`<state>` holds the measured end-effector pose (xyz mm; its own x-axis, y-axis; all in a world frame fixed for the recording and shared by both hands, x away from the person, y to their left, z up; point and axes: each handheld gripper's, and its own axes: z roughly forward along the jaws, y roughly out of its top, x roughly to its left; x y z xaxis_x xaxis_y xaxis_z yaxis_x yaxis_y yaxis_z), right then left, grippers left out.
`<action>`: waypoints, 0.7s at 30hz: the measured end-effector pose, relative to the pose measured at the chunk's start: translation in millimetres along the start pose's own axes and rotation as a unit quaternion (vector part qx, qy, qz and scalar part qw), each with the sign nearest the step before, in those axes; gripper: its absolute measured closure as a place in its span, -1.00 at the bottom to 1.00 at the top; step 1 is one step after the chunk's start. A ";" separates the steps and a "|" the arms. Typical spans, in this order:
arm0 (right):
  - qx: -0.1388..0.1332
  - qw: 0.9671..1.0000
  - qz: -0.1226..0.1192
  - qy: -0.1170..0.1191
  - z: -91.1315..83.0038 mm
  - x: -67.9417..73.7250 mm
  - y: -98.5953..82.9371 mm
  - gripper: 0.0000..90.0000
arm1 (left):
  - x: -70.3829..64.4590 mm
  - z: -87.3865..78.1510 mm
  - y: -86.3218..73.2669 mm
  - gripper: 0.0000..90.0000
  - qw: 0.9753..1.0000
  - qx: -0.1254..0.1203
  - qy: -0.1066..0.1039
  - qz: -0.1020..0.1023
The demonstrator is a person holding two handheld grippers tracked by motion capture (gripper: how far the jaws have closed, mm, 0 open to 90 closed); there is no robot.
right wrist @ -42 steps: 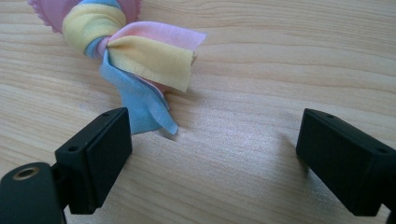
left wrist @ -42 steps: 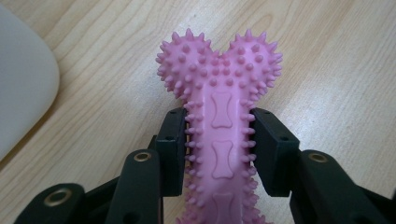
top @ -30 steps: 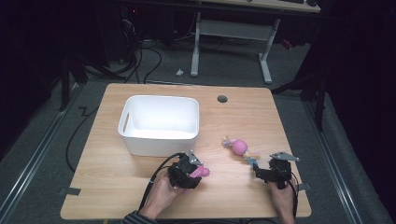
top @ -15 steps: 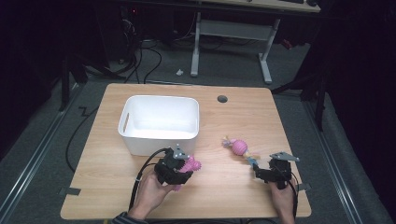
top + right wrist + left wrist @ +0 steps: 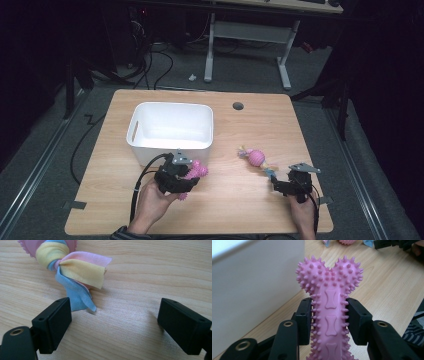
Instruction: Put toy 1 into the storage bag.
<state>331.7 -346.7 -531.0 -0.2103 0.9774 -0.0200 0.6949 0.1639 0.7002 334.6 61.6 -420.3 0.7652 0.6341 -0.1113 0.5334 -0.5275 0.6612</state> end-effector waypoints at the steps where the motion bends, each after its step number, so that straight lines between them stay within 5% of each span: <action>1: 0.000 1.000 0.000 0.000 0.0 0.0 0.0 -0.73 | 1.0 -3.2 0.6 0.31 1.000 -0.003 0.001 0.001; 10: 0.000 1.000 -0.001 0.000 -0.1 0.0 0.0 -0.73 | 15.2 -34.9 6.8 0.31 0.999 -0.030 0.015 -0.017; 21: 0.000 1.000 0.000 0.000 -0.1 0.1 0.0 -0.73 | 33.4 -59.1 18.5 0.31 0.999 -0.033 0.036 -0.019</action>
<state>331.5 -346.6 -531.0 -0.2111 0.9773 -0.0197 0.6944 0.1641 0.7006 348.7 106.5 -367.9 0.7156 0.6934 -0.0845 0.5347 -0.4658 0.7050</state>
